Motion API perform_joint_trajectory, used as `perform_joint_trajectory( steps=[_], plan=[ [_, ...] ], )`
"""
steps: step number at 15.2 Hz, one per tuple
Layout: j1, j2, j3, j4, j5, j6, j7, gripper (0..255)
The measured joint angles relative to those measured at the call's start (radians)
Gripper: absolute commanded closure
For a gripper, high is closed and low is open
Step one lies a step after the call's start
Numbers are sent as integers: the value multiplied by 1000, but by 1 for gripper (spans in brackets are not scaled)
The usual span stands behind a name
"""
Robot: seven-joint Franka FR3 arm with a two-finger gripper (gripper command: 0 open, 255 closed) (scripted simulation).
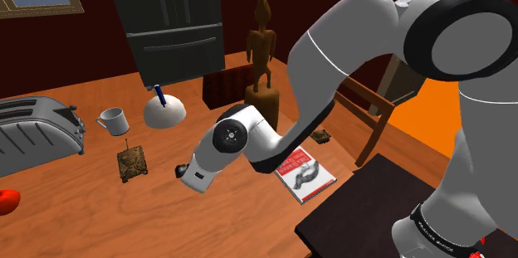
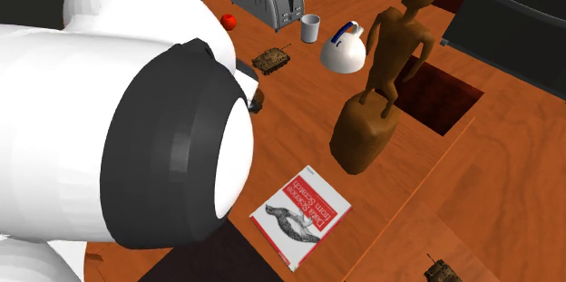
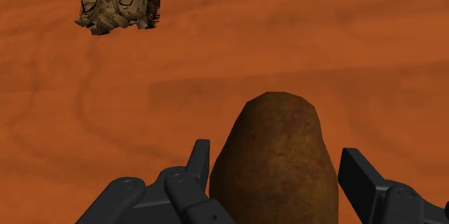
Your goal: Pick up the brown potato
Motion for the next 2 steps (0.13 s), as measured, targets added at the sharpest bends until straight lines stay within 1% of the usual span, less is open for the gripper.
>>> perform_joint_trajectory(
  steps=[2],
  plan=[
    [-8, -17, 11, -7, 26, -6, -27, 255]
  ],
)
